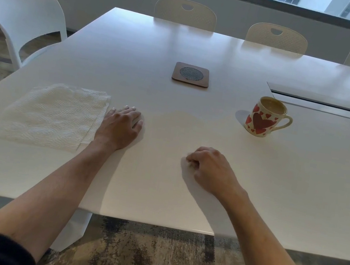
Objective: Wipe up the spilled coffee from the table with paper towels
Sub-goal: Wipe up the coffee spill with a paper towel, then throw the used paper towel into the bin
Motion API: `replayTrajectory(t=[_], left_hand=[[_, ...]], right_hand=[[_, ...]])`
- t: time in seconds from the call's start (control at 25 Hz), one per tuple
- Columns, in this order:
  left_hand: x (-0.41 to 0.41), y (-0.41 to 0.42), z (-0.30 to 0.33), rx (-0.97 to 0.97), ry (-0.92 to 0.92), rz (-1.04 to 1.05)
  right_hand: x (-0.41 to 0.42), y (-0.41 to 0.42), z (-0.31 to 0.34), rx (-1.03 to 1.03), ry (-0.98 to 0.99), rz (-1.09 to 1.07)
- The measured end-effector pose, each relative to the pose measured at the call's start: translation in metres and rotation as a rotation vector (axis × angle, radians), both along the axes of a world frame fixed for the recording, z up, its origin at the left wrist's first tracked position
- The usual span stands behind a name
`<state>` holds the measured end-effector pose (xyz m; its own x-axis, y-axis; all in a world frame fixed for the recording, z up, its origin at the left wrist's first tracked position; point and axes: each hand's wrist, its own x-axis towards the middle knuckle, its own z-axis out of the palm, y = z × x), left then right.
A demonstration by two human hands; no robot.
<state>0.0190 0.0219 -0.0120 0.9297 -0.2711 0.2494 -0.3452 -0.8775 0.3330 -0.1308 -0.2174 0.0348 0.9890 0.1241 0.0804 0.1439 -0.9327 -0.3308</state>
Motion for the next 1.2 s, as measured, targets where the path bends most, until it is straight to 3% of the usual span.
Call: replayTrajectory(t=[0.2, 0.36, 0.44, 0.64, 0.76, 0.96, 1.08, 1.2], left_hand=[[0.001, -0.001, -0.003, 0.019, -0.002, 0.001], [0.001, 0.000, -0.003, 0.026, -0.009, 0.003], [-0.001, 0.000, -0.002, 0.029, -0.019, 0.000], [-0.005, 0.000, 0.000, -0.001, -0.076, -0.023], [-0.010, 0.000, 0.003, -0.023, -0.128, -0.075], [-0.035, -0.002, 0.012, -0.169, -0.042, -0.137], [-0.068, -0.006, 0.031, -0.510, 0.179, -0.081], [-0.101, -0.007, 0.053, -0.817, 0.467, -0.159]], right_hand=[[-0.018, 0.026, -0.003, -0.015, -0.001, 0.046], [-0.024, 0.049, 0.000, 0.196, 0.034, 0.097], [-0.023, 0.047, 0.003, 0.415, 0.130, 0.033], [-0.022, 0.036, -0.003, 1.329, 0.402, -0.210], [-0.022, 0.034, 0.002, 1.619, 0.432, -0.216], [-0.018, 0.037, 0.002, 1.757, 0.439, -0.208], [-0.015, 0.041, 0.000, 1.752, 0.455, -0.179], [-0.013, 0.050, -0.002, 1.623, 0.466, -0.130]])
